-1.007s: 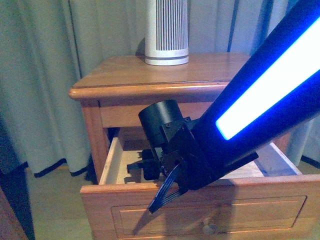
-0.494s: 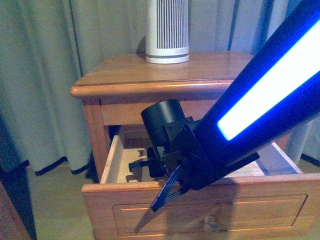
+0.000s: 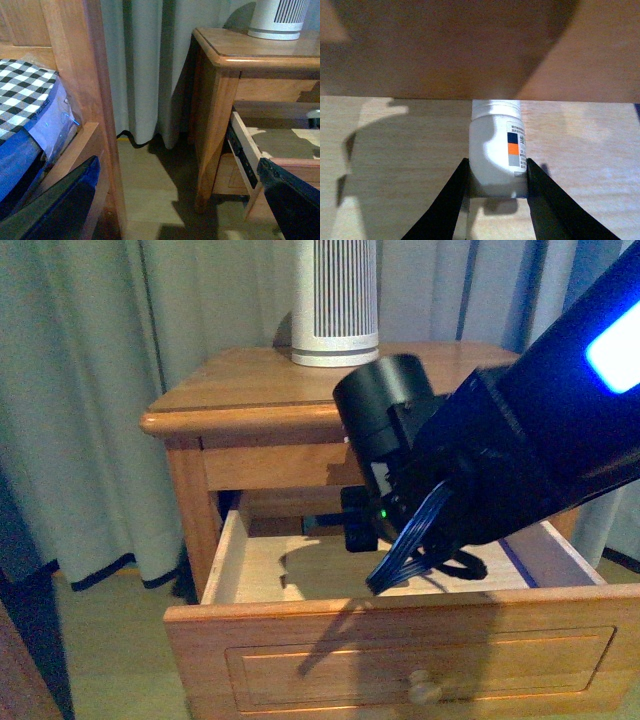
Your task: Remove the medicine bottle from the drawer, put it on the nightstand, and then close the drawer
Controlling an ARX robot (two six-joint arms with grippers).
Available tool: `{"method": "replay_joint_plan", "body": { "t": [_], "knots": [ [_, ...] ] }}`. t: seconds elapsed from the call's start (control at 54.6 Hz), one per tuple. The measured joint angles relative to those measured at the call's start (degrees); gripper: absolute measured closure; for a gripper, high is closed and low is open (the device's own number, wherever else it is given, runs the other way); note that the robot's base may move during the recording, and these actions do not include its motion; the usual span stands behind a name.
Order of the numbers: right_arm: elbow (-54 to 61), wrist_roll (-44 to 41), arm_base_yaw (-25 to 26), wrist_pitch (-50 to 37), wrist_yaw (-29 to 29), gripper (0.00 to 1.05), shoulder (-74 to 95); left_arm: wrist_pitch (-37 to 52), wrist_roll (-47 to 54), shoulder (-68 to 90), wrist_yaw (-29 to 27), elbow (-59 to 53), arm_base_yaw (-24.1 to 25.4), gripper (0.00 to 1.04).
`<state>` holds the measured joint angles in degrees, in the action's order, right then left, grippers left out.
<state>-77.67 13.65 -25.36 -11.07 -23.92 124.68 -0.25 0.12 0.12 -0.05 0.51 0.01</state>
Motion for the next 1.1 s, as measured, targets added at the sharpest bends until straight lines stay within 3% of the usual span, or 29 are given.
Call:
{"method": "replay_joint_plan", "body": {
  "t": [0.201,0.311,0.439,0.641,0.824,1.099],
  "knots": [
    [9.46,8.59,-1.97,7.23,4.07,0.75,-12.52,0.0,0.0,0.0,0.0,0.0,0.0,0.07],
    [16.7,12.39,-3.3,9.31,3.48,0.75,-21.66,0.0,0.0,0.0,0.0,0.0,-0.02,0.07],
    [20.09,11.5,-2.32,7.89,-0.9,0.75,-30.36,0.0,0.0,0.0,0.0,0.0,0.0,0.07],
    [19.3,3.39,2.34,3.5,-6.47,0.75,-43.76,0.0,0.0,0.0,0.0,0.0,0.0,0.07],
    [11.04,-4.7,10.14,-0.33,1.11,0.75,-40.68,0.0,0.0,0.0,0.02,0.0,0.0,0.07],
    [-3.02,-6.78,17.94,4.46,9.35,0.75,-20.2,0.0,0.0,0.0,0.0,0.0,0.0,0.07]
  ]
}}
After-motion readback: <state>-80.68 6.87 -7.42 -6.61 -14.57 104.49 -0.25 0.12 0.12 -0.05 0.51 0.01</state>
